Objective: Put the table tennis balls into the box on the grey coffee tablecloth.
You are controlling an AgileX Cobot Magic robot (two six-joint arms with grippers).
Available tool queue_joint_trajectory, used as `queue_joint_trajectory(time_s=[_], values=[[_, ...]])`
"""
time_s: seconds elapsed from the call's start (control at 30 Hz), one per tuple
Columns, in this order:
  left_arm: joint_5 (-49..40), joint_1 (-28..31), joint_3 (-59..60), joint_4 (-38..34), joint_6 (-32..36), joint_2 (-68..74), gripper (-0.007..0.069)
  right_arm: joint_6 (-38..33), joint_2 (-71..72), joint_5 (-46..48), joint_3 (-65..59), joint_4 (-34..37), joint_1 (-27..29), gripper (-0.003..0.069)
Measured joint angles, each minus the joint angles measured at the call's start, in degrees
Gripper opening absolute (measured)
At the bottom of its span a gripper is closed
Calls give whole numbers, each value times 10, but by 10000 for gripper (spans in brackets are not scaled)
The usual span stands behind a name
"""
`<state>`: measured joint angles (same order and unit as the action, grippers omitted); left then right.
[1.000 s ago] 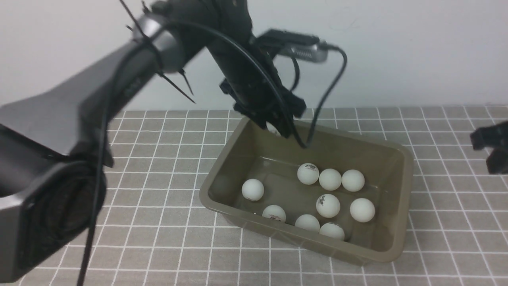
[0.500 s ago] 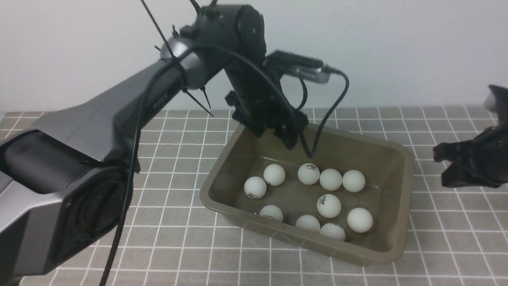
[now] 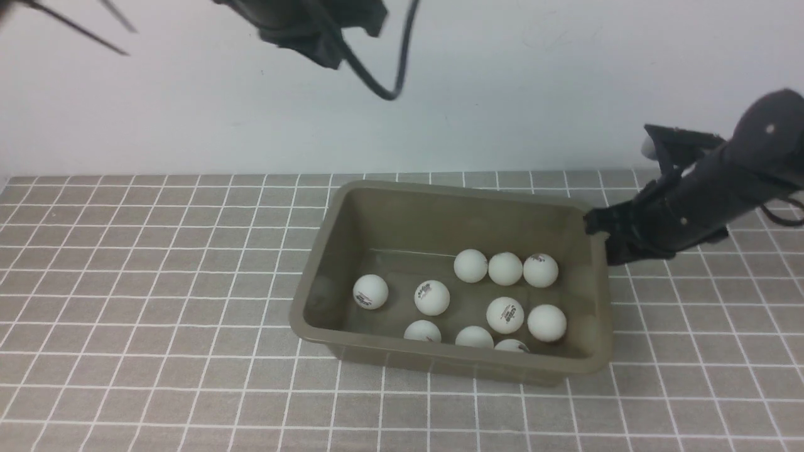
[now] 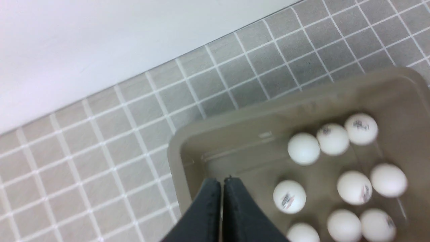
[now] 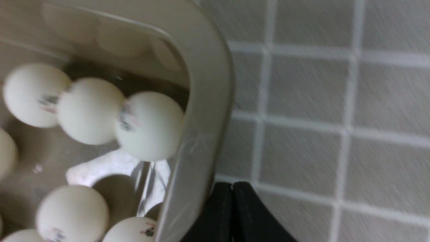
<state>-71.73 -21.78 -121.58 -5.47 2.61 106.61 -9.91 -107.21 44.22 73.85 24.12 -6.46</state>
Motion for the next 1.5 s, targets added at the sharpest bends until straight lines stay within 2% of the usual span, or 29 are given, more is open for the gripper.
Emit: queue_joint_trajectory(time_s=[0.1, 0.3, 0.4, 0.53, 0.67, 0.77, 0.97, 1.03, 1.2, 1.37, 1.5], values=[[-1, 2, 77, 25, -9, -70, -5, 0, -1, 59, 42, -4, -1, -14], [-2, 2, 166, 50, -30, -166, -5, -1, 71, 127, 39, -18, 16, -14], [1, 2, 237, 55, -43, -257, -5, -9, 211, 141, 5, -18, 20, -14], [26, 2, 297, 55, -58, -323, -5, -21, 331, 135, -35, 2, 20, -14], [109, 2, 402, 55, -78, -422, -5, -40, 529, 78, -130, 32, 20, -14], [160, 2, 476, 55, -87, -482, -5, -43, 714, -22, -225, 41, 20, -14], [197, 2, 558, 46, -93, -519, -5, -43, 955, -183, -377, 35, 20, -14], [201, 2, 572, 42, -93, -521, -5, -43, 1006, -215, -420, 22, 20, -14], [213, 2, 581, 41, -93, -525, -5, -43, 1072, -228, -482, 15, 20, -14], [222, 2, 591, 45, -93, -556, -5, -43, 1080, -237, -487, 14, 20, -14], [269, 2, 634, 51, -93, -634, -5, -43, 1080, -237, -487, 14, 20, -13]])
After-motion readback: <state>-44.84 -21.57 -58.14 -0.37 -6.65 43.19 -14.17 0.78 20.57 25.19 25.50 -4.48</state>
